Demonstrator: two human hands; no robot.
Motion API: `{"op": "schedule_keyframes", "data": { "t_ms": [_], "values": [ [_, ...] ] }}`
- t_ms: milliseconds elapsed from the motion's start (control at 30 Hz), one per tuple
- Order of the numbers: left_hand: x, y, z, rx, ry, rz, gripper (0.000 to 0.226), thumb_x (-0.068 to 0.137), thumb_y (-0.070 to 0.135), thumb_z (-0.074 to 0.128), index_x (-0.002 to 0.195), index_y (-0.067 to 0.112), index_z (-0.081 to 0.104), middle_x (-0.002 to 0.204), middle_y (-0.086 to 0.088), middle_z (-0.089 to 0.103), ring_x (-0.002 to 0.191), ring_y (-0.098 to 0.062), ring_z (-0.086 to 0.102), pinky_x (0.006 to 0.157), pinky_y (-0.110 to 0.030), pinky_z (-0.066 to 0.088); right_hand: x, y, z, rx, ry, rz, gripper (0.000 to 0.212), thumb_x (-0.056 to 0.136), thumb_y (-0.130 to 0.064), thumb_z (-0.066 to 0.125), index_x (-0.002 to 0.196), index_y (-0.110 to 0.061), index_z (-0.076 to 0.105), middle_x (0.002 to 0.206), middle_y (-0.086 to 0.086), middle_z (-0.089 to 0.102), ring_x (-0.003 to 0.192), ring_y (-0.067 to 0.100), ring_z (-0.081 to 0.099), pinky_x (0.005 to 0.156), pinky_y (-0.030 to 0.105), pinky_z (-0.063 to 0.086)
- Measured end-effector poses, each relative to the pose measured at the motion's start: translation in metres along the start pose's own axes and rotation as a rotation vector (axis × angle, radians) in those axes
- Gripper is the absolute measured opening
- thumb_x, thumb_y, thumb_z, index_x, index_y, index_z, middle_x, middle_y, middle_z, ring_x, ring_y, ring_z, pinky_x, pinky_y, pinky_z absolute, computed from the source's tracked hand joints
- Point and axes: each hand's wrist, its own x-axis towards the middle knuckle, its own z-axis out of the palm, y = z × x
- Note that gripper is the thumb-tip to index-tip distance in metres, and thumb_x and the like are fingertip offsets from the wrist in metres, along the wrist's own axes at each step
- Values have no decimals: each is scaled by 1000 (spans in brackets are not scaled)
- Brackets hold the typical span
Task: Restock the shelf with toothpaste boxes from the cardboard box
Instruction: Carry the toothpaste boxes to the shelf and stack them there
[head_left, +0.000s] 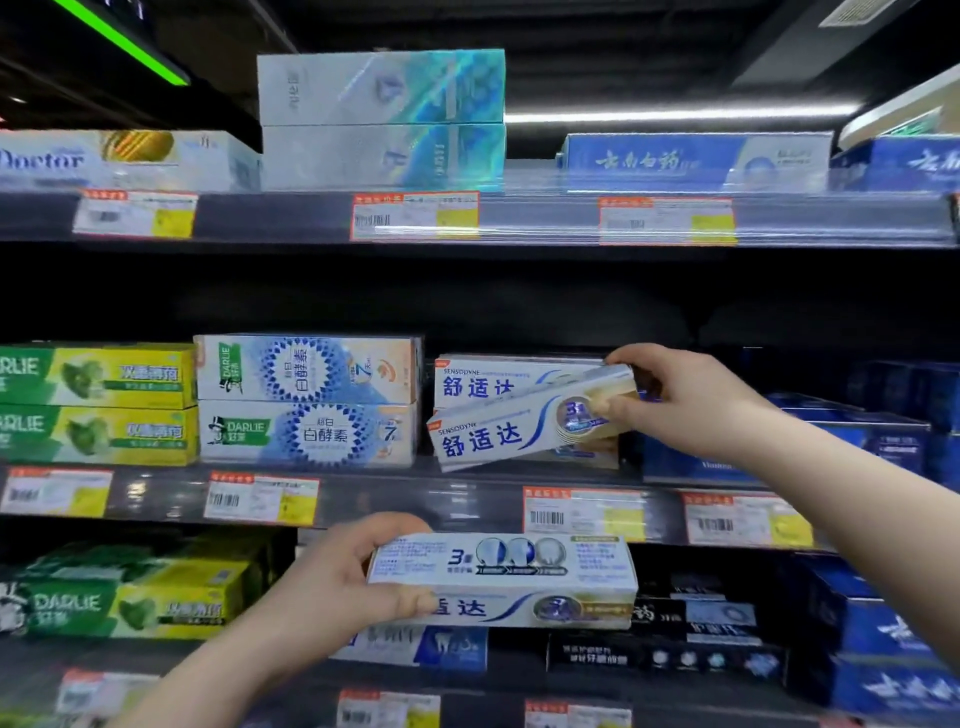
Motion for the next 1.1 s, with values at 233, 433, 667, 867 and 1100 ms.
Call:
{"op": "schedule_keyframes", "data": {
  "t_ms": [233,433,667,867,1100],
  "values": [
    [4,3,4,73,8,47,42,52,30,77,92,40,66,95,3,73,81,-4,66,74,-13,50,-2,0,16,-192,36,-69,63,66,-65,58,120,-35,54,115,2,58,108,25,51,90,36,43],
    [7,1,3,80,-12,49,45,50,40,76,94,34,67,97,3,73,87,-8,67,77,-16,50,-8,4,22,-278,116,-169,57,71,-59,63,122,-33,57,119,-5,55,112,22,46,95,37,38],
    [6,-6,3,65,-36,39,51,52,41,78,100,27,66,99,1,72,93,-12,67,80,-23,48,-8,8,26,-399,83,-147,47,75,-57,60,117,-34,61,124,-10,55,115,19,40,92,33,31],
    [2,-2,1,72,-32,47,53,50,43,80,99,28,66,97,-1,73,93,-15,67,80,-23,51,-8,8,19,-409,53,-113,40,78,-49,63,114,-31,63,124,-8,56,115,21,41,93,34,32],
    [3,40,-5,131,125,116,52,42,37,85,88,51,65,98,23,68,87,1,65,79,-24,51,-8,11,3,-184,34,-72,40,80,-48,59,116,-30,62,121,-2,55,118,25,45,101,41,38]
  ]
}}
